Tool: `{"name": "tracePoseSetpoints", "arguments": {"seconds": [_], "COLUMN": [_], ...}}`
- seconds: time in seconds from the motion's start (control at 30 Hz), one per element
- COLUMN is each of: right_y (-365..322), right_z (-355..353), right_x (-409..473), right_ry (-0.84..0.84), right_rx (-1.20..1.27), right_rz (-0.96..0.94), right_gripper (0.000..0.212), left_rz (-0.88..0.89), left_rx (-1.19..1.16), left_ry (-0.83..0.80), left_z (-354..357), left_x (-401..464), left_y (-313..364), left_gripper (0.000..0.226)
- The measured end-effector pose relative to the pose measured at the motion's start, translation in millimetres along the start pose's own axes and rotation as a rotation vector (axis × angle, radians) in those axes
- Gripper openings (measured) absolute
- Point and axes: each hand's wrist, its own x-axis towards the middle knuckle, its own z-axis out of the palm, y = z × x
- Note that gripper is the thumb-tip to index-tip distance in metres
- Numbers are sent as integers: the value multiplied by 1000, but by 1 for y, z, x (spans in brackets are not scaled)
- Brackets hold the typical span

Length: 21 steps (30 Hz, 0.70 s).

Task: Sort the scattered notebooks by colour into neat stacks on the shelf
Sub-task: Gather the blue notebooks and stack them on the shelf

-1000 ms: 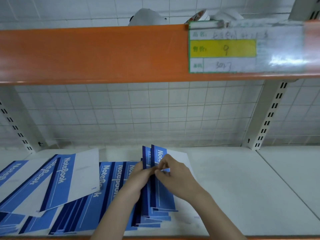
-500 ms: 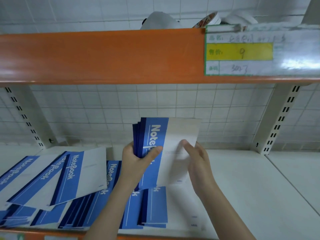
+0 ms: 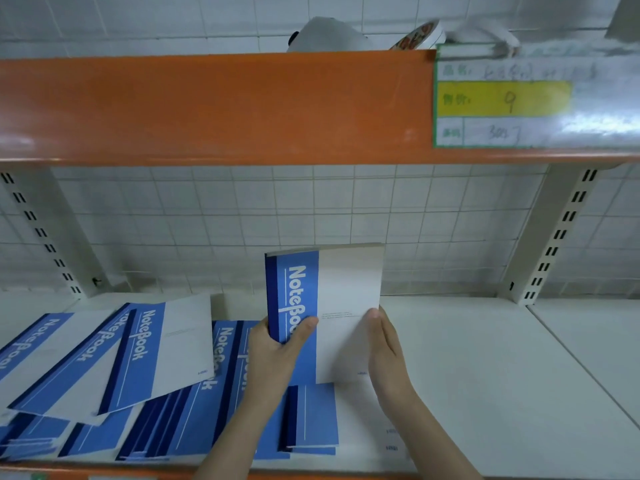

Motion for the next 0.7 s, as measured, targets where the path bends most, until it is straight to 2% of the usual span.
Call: {"name": "tracePoseSetpoints", "arguments": {"seconds": [0.07, 0.13, 0.23, 0.33, 0.43, 0.7], "right_y": [-4, -10, -14, -17, -19, -29], "right_z": [-5, -10, -21, -37, -57, -130], "right_x": [2, 4, 6, 6, -2, -44], "right_ry": [-5, 7, 107, 188, 239, 476], "right_rx": [-70, -160, -328, -391, -395, -423], "right_rz": [-61, -103, -98, 66, 233, 382], "right_gripper": [35, 33, 33, 37, 36, 38], "left_rz": [-1, -46, -128, -77, -66, -294], "left_rx": [23, 49, 124, 281, 388, 280], "left_ry": [-44, -102, -172, -246, -309, -601], "left_z": [1, 2, 11, 25, 42, 109], "left_x": [4, 10, 17, 16, 12, -18], "left_y": [2, 5, 5, 6, 5, -6], "left_gripper": [24, 18, 20, 36, 38, 35]}}
